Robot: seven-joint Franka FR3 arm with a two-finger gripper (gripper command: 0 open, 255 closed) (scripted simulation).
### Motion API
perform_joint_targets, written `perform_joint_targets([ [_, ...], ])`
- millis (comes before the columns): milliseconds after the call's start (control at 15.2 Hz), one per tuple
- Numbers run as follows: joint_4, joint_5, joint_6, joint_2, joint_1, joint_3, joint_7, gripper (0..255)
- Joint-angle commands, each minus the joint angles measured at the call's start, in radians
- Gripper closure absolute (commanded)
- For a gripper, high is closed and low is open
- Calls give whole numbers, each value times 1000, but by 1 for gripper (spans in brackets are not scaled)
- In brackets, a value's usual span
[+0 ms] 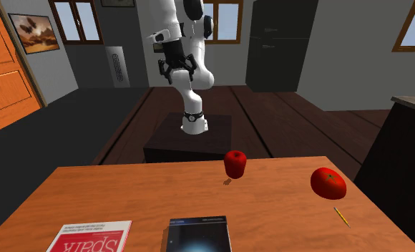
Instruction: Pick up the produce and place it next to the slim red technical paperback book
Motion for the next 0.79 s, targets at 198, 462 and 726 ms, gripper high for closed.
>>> perform_joint_targets([
  [198,-85,49,69,-29,-4,78,127,0],
  [462,-174,124,170,-36,0,192,296,0],
  [726,-232,203,286,2,10,313,465,0],
])
